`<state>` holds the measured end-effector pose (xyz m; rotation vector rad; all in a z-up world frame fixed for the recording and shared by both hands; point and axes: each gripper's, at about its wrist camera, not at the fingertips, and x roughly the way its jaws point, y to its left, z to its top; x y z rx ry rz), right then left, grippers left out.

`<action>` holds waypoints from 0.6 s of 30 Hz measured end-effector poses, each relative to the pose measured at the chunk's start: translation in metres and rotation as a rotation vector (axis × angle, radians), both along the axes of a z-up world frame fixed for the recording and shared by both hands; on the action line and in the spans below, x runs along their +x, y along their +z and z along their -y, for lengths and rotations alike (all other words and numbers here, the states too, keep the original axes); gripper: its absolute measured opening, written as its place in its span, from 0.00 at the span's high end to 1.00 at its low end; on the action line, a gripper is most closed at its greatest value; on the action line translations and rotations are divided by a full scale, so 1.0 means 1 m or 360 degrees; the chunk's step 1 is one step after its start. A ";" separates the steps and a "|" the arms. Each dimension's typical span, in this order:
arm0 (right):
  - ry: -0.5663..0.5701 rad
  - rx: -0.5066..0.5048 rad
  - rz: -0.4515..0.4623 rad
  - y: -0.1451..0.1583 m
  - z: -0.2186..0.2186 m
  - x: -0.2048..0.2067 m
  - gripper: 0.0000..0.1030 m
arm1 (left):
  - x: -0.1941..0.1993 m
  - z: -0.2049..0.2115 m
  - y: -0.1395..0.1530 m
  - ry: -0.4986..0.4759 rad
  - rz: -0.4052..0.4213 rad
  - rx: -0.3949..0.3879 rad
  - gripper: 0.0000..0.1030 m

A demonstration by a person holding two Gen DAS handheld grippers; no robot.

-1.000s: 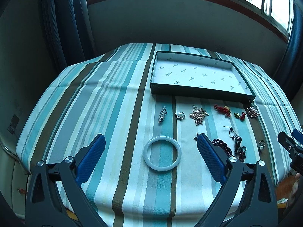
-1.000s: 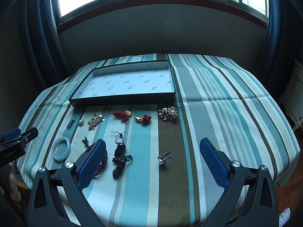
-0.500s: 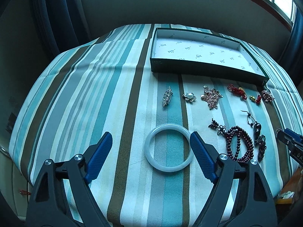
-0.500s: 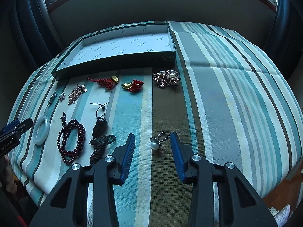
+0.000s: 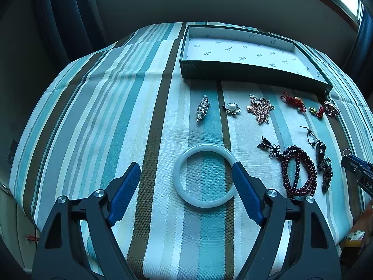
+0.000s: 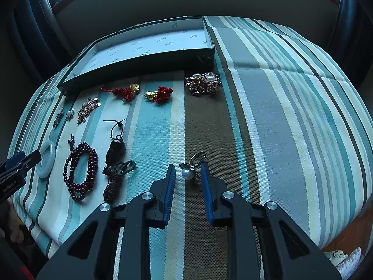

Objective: Organize jewelry
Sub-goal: 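Grasp the pearl ring with the right tool while the left tool moves over the white bangle, then close the left tool on the rim of the white jade bangle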

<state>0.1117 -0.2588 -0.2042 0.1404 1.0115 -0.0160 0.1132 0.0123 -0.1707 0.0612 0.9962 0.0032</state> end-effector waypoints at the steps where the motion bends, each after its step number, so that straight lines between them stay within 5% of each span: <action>1: -0.0002 0.0002 0.0002 0.000 0.001 0.000 0.83 | 0.000 0.000 -0.001 -0.0002 -0.0003 -0.0001 0.22; 18: 0.0012 0.0002 0.0034 0.004 0.000 0.002 0.85 | 0.000 0.010 -0.005 -0.0064 -0.0024 -0.0029 0.21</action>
